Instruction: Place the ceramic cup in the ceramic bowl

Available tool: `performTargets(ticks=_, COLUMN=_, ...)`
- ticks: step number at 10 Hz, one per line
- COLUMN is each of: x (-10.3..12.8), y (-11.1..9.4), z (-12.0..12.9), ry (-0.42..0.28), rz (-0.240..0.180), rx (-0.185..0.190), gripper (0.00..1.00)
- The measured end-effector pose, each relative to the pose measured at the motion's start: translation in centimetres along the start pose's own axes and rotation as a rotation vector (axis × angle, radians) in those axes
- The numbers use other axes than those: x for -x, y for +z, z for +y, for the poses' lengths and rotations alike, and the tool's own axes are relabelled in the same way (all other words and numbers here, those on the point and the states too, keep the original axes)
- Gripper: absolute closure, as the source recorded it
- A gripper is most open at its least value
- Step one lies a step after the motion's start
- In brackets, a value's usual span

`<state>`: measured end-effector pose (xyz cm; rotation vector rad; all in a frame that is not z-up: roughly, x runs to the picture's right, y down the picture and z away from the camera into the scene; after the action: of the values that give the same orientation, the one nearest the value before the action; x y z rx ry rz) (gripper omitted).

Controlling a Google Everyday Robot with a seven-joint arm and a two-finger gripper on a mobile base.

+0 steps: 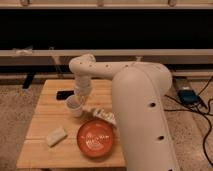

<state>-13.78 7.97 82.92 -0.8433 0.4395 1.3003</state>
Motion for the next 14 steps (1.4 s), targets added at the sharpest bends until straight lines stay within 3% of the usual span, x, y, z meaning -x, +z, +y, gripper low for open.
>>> performTargets(ticks=1, x=-0.2, y=-0.5, z=0.8, ry=-0.038, rz=-0.002, rx=0.031, gripper=1.00)
performTargets(ticks=4, x=-2.0, y=-3.5, z=3.3, ry=-0.145, rz=-0.016, rx=0.106, gripper=1.00)
performTargets(ticks=6, x=-4.3, y=-5.8, z=4.9, ry=-0.199, rz=-0.020, rx=0.121, gripper=1.00)
performTargets(ticks=8, x=-7.8, y=-8.4, z=5.8, ry=-0.243, rz=-0.029, rx=0.114, gripper=1.00)
performTargets(ticks=11, x=-13.6, y=-9.8, z=3.9, ry=-0.239, rz=-0.031, rx=0.086, gripper=1.00)
performTargets(ticks=14, x=-17.6, y=-9.0, z=-1.0, ry=-0.129, rz=-0.024, rx=0.068, gripper=1.00)
